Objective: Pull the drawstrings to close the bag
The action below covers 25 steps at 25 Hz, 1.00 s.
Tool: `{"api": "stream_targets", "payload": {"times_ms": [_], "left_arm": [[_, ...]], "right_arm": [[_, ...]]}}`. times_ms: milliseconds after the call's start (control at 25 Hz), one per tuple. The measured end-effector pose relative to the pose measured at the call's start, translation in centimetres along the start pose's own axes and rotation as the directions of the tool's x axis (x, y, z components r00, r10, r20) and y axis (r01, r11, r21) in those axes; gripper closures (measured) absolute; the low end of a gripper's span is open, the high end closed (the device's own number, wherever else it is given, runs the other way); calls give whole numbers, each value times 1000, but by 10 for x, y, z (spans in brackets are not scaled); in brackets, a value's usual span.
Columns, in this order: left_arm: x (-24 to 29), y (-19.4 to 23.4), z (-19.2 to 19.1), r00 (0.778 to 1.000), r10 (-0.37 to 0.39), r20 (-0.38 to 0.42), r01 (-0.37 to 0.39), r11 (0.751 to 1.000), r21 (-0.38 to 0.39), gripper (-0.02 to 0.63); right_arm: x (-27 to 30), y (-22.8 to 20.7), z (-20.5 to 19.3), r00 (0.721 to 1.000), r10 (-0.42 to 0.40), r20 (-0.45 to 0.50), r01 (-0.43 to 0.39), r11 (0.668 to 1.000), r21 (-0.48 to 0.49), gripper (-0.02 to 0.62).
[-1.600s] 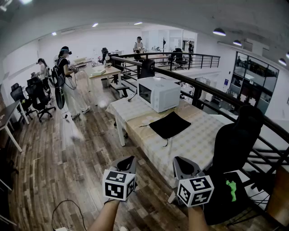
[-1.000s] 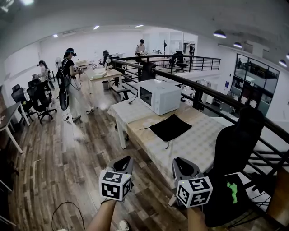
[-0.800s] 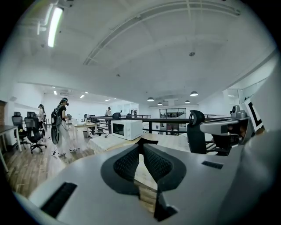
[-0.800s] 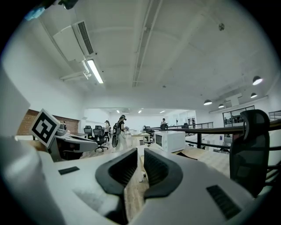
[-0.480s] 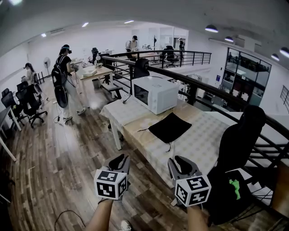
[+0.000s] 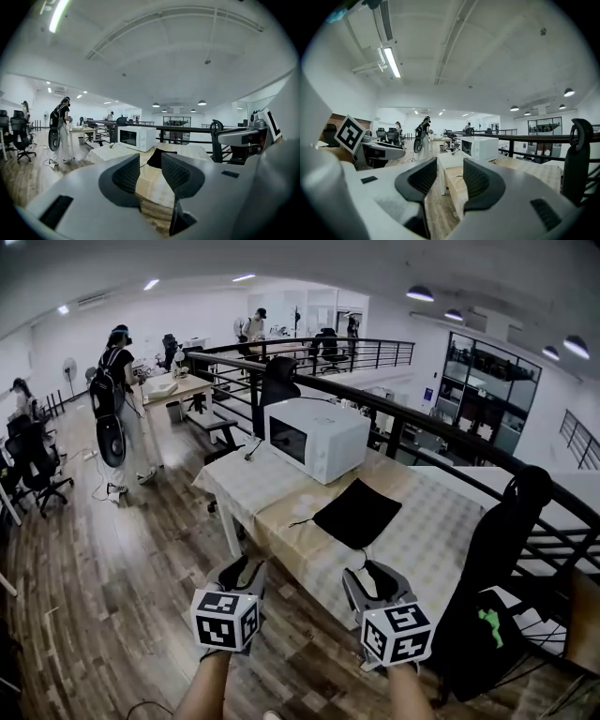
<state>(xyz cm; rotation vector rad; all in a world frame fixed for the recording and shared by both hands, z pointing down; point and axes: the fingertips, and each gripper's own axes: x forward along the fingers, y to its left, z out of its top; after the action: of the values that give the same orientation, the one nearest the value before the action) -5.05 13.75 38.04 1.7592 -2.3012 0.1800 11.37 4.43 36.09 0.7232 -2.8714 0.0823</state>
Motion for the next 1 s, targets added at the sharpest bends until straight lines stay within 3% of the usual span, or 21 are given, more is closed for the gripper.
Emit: {"api": "stream_targets", "payload": {"times_ms": [440,1000], "left_arm": [[34,62,8,998,-58,-2,58,998,1,408],[81,69,18,993,-114,7,114,993,22,408]], "right_arm": [[47,12,8,995,-103,-8,103,994,27,397],[73,-19,7,982,-189,-5,189,981,47,391]]}}
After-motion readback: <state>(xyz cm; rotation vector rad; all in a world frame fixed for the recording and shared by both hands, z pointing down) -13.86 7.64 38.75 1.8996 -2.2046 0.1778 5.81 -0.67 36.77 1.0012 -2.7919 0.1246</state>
